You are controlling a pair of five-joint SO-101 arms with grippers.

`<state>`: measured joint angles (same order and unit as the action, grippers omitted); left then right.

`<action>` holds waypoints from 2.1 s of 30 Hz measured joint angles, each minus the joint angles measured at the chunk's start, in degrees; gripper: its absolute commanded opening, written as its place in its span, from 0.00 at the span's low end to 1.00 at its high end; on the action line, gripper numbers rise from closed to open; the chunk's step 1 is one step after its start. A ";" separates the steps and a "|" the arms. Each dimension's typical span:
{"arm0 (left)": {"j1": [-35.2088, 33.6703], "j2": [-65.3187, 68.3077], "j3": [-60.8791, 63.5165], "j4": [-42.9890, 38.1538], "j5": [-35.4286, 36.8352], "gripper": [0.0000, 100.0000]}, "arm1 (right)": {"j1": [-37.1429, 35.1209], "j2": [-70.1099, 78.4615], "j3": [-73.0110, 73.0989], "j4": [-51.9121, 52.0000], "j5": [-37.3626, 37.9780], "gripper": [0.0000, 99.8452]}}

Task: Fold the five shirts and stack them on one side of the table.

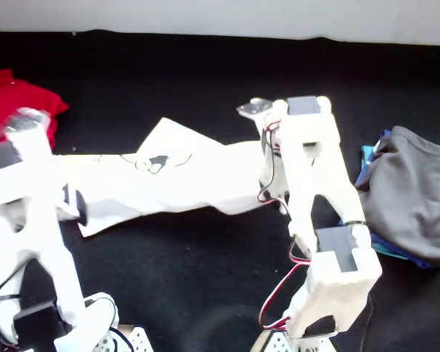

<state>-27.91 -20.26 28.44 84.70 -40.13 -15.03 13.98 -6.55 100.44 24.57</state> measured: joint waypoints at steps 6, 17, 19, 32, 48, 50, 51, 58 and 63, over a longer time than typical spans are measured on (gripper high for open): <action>2.90 0.97 10.81 -11.16 -2.11 0.23 | 0.18 -0.35 1.23 0.00 0.00 0.01; 3.25 22.42 0.09 -17.32 -2.90 0.23 | 0.18 -0.35 1.41 0.00 0.00 0.01; 3.25 25.76 -2.81 -17.32 -2.90 0.23 | 0.18 -0.35 1.41 0.00 0.00 0.01; 5.80 37.45 -11.08 -17.14 -2.73 0.05 | 0.18 -1.93 1.41 0.00 0.00 0.01; 5.27 11.69 -20.31 -4.31 -2.81 0.01 | 0.62 -31.65 0.97 -0.09 0.00 0.01; 5.19 4.57 -22.77 -4.13 -2.81 0.01 | 1.58 -35.96 -0.88 -2.02 0.00 0.01; 5.19 1.32 -24.00 -4.04 -2.81 0.01 | 2.37 -37.80 -2.11 -3.34 0.00 0.01; 5.19 -13.19 -32.44 -8.09 -2.81 0.01 | 5.89 -42.73 -14.59 -13.89 0.35 0.01; 5.19 -19.25 -35.43 -13.63 -2.81 0.01 | 5.80 -42.90 -24.79 -21.89 5.19 0.01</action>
<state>-22.73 -39.52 -6.99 71.08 -42.95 -9.23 -28.92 -31.34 78.55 29.76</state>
